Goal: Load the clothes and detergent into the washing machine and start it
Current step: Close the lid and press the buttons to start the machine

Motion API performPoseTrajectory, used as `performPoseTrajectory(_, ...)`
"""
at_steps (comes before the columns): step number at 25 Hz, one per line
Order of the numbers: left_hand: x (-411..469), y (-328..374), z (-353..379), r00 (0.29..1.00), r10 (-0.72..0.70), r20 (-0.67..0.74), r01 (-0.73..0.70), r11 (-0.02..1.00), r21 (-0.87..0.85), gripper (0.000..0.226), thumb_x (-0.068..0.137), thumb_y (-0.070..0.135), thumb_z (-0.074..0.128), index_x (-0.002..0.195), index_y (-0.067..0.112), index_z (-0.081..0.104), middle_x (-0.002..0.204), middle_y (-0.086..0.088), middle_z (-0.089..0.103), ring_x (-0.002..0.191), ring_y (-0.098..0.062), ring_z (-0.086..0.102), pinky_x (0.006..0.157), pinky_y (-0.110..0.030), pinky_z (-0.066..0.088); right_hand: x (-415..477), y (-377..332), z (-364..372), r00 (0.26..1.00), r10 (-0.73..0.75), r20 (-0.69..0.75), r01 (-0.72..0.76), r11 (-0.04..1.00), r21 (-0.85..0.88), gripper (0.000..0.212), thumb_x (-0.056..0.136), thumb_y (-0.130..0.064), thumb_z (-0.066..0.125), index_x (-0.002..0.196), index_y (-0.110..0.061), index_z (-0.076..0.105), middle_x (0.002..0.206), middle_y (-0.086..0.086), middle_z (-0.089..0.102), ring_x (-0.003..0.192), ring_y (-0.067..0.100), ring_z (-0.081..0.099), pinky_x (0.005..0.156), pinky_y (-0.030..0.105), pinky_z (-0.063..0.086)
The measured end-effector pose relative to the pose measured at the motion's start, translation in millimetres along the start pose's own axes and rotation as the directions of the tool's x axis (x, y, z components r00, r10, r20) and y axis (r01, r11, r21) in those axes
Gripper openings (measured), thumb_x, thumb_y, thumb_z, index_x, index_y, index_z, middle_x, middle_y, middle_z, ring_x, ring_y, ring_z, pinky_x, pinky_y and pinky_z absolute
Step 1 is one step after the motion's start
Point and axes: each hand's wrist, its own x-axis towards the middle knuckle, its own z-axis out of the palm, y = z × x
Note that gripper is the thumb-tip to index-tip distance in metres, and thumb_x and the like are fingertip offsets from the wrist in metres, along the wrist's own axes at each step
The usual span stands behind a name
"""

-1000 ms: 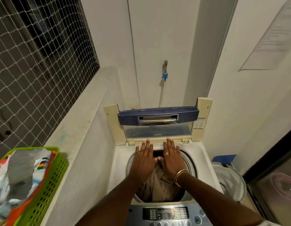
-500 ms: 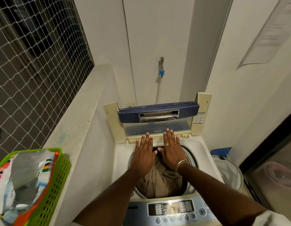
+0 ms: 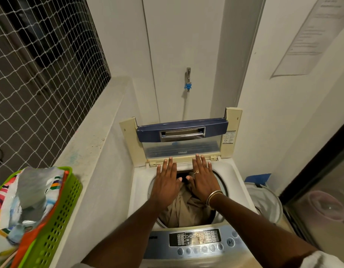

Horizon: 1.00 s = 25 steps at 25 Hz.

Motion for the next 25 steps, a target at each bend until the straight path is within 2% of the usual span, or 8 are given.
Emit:
performPoseTrajectory(3, -7.2, 12.1, -8.7, 0.999, -0.032, -0.010, 0.032, 0.999, 0.000, 0.067, 0.103, 0.052, 0.018, 0.158, 0.017, -0.001, 0.165, -0.006, -0.011, 0.152, -0.026, -0.010, 0.116, -0.040, -0.017, -7.5, 7.9, -14.1, 0.999, -0.041, -0.013, 0.041, 0.999, 0.023, 0.073, 0.101, -0.054, 0.024, 0.156, -0.014, -0.001, 0.162, 0.006, -0.014, 0.150, 0.024, -0.013, 0.123, 0.045, -0.001)
performPoseTrajectory(8, -15.1, 27.9, -25.0, 0.997, -0.069, -0.035, 0.069, 0.998, 0.007, 0.065, 0.105, 0.047, 0.020, 0.158, 0.014, 0.001, 0.165, -0.008, -0.009, 0.152, -0.026, -0.009, 0.122, -0.042, -0.006, -14.8, 15.3, -37.2, 0.991, -0.129, -0.022, 0.129, 0.992, -0.002, 0.071, 0.102, -0.053, 0.021, 0.156, -0.013, -0.005, 0.162, 0.005, -0.018, 0.150, 0.023, -0.018, 0.123, 0.043, -0.004)
performPoseTrajectory(11, -16.9, 29.0, -40.0, 0.995, -0.076, -0.064, 0.076, 0.997, -0.006, 0.064, 0.105, 0.044, 0.020, 0.158, 0.013, 0.001, 0.165, -0.007, -0.009, 0.152, -0.025, -0.009, 0.119, -0.040, -0.009, -15.1, 13.7, -51.7, 0.986, -0.162, -0.038, 0.162, 0.987, 0.002, 0.071, 0.103, -0.050, 0.023, 0.156, -0.012, -0.003, 0.163, 0.007, -0.014, 0.150, 0.022, -0.017, 0.121, 0.040, -0.008)
performPoseTrajectory(14, -5.0, 21.4, -60.3, 0.993, -0.037, -0.108, 0.035, 0.999, -0.024, 0.061, 0.107, 0.038, 0.024, 0.157, 0.010, 0.004, 0.165, -0.009, -0.002, 0.153, -0.025, -0.006, 0.121, -0.039, -0.008, 1.1, 4.3, -70.9, 0.980, -0.193, -0.049, 0.193, 0.981, -0.021, 0.070, 0.104, -0.047, 0.027, 0.156, -0.009, 0.001, 0.164, 0.010, -0.007, 0.151, 0.025, -0.011, 0.121, 0.041, -0.007)
performPoseTrajectory(19, 45.0, 6.2, -75.7, 0.994, 0.042, -0.105, -0.048, 0.998, -0.049, 0.060, 0.105, 0.025, 0.036, 0.157, 0.009, 0.010, 0.165, -0.010, 0.008, 0.153, -0.025, 0.005, 0.124, -0.037, 0.003, 55.1, -6.8, -85.7, 0.976, -0.216, 0.004, 0.215, 0.973, -0.083, 0.065, 0.104, -0.034, 0.036, 0.156, -0.007, 0.008, 0.164, 0.013, 0.003, 0.152, 0.028, -0.002, 0.122, 0.042, 0.001)
performPoseTrajectory(25, 96.5, -12.7, -63.9, 0.982, 0.154, -0.109, -0.157, 0.987, -0.024, 0.073, 0.092, 0.002, 0.053, 0.155, 0.011, 0.019, 0.164, -0.009, 0.017, 0.151, -0.024, 0.016, 0.122, -0.033, 0.005, 99.9, -6.0, -69.2, 0.982, -0.182, 0.048, 0.187, 0.972, -0.141, 0.068, 0.098, -0.017, 0.048, 0.155, -0.006, 0.012, 0.164, 0.014, 0.010, 0.151, 0.032, 0.007, 0.123, 0.046, 0.009)
